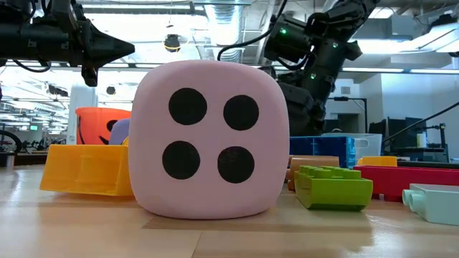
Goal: Pick & Place Toys
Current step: Put the large yellow game piece into the black bin
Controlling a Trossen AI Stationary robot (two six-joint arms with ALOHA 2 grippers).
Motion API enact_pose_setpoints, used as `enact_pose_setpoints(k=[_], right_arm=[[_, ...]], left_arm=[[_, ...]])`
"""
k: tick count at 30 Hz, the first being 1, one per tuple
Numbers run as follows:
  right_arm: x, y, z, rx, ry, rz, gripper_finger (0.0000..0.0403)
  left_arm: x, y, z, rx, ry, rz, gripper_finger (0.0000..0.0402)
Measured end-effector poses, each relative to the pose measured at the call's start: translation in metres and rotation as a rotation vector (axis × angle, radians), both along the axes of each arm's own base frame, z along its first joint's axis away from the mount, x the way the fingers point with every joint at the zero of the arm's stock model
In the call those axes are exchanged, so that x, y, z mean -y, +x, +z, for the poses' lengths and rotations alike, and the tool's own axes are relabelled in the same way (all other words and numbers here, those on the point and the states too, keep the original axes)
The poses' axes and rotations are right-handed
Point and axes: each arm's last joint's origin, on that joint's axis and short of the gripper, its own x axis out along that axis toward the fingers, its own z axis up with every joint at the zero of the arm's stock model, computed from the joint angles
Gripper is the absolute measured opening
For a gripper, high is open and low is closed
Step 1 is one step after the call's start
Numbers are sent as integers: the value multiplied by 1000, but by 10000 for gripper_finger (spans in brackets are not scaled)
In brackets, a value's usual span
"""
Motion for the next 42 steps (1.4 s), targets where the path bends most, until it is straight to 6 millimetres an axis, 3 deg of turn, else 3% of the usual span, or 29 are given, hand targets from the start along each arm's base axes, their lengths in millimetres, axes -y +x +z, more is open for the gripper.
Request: enact_pose_setpoints(k=[15,28,33,40,42], right_arm=[[-1,-8,-11,-25,-37,-24,398],[-2,-10,-14,-17,-19,-64,367],[-1,-4,-16,23,-22,-60,338],[4,5,-39,-3,-29,-78,259],[5,8,-44,-17,-34,-92,257]], left_arm=[[0,0,0,0,0,0,0],[0,0,0,0,0,0,0],[0,0,0,0,0,0,0],[0,0,0,-1,0,0,0],[0,0,0,-2,0,0,0]])
